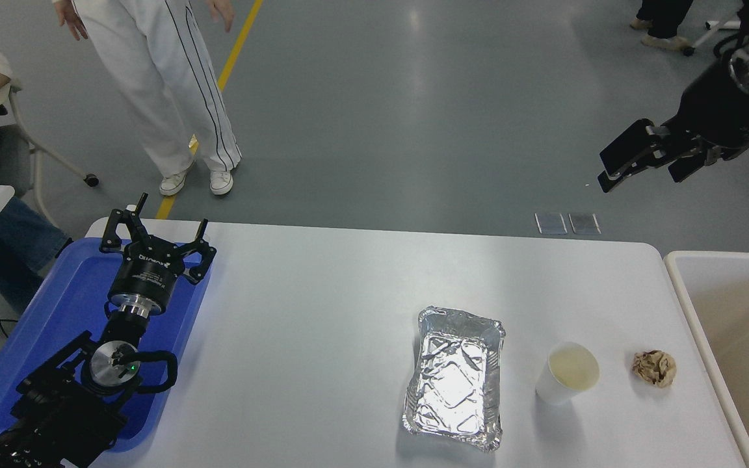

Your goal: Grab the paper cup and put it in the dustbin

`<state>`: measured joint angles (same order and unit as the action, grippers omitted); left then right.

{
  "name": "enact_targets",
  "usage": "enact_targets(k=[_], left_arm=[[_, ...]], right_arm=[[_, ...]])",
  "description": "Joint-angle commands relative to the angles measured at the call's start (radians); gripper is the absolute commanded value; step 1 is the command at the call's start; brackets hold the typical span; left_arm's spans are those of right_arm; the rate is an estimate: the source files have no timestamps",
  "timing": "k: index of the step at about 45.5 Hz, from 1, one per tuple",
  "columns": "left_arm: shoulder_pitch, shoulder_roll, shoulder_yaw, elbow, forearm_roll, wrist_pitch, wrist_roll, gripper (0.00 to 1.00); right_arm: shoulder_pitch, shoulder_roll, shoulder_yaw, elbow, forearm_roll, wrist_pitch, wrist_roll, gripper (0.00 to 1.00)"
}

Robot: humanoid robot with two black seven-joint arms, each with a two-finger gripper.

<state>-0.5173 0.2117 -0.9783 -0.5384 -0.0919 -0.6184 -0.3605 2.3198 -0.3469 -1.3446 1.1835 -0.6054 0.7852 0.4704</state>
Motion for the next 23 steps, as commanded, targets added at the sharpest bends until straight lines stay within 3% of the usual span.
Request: enact_targets(k=[1, 23], left_arm=[[0.0, 0.0, 0.001, 0.0, 0.0, 0.0, 0.0, 1.0], [-0.001, 0.0, 0.0, 0.0, 0.0, -0.001, 0.0, 1.0]], right_arm=[[0.02, 0.037, -0.019, 0.021, 0.006, 0.0, 0.001, 1.0], [0.015, 0.028, -0.09, 0.036, 0.058, 0.0, 0.001, 1.0]])
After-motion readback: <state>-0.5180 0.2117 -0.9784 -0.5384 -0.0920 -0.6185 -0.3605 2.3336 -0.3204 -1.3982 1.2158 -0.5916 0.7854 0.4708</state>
